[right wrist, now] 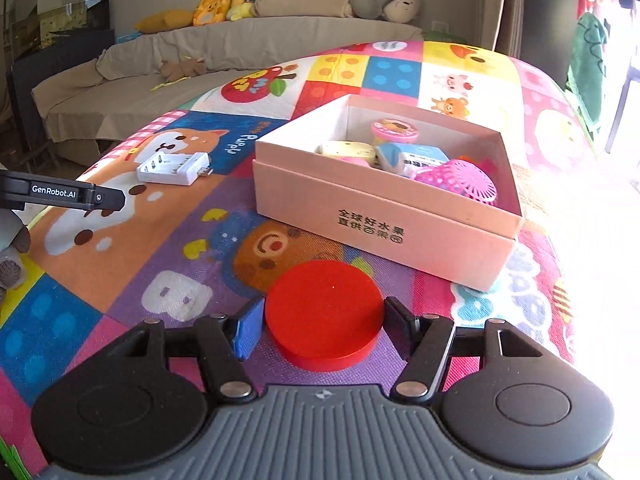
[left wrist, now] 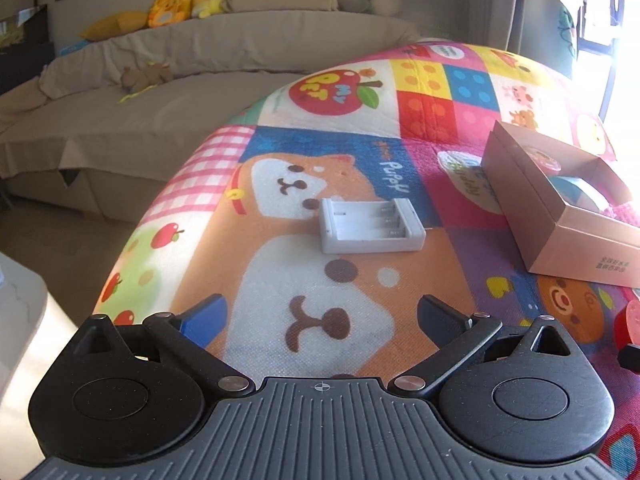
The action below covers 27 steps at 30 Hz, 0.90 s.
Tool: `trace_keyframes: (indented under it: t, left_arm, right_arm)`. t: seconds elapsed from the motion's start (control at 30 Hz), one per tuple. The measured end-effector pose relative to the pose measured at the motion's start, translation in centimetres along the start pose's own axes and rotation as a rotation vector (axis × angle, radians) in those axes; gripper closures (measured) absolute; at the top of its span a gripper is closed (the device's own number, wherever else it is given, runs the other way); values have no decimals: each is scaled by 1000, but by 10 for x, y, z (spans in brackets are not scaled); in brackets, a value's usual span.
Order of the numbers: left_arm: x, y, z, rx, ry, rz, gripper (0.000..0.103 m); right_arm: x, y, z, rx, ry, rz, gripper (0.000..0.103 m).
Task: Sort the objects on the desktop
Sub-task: 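Grasp the red round lid with the right gripper and lift it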
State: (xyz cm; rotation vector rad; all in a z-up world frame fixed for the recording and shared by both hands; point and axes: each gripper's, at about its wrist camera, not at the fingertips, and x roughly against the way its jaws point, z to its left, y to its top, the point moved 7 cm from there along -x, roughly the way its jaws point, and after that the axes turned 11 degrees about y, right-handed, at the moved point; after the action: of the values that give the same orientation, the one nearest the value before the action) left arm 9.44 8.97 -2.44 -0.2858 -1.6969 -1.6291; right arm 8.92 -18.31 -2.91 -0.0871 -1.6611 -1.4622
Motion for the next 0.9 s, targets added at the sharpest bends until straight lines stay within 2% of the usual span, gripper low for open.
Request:
trace_keyframes:
  t: [0.07,0.1,0.23,0.33,0.6,0.7,0.73,0.83,0.9]
  left_arm:
    - [-2,2,-5,-12,-6,-5,0]
    - [-3,3,-8,-20,-12,-10,0]
    - [-11,9,-20,-56,-25,-21,0]
    - [-21,16,-29,-74,-48,-28,0]
    - [-48,29,-55,-91,-94,9,0]
    - [-38,28,-68,-86,-226,14,0]
    - [-34,27,-71,-93,-246,8,0]
    - [-29,28,-78,-111,-209,-23,0]
    - [-36,32,-80,-91,-174,-5,0]
  right_arm:
    - [0,-4,-6,-27,-7,-7,29]
    - [0,-6,-8,-40,-11,-15,20]
    - [-4,-9,-8,-57,-6,-16,14]
    - [-3,-8,-13,-92,-1,-33,1]
    - [-2,-9,-29,-197,-13,-52,0]
    - [-1,-10,-30,-201,-10,-57,0]
    - [-1,-10,-29,-200,-10,-57,0]
    - [-2,-9,-29,-200,-6,-56,0]
    - [-2,-10,-30,-205,-4,-56,0]
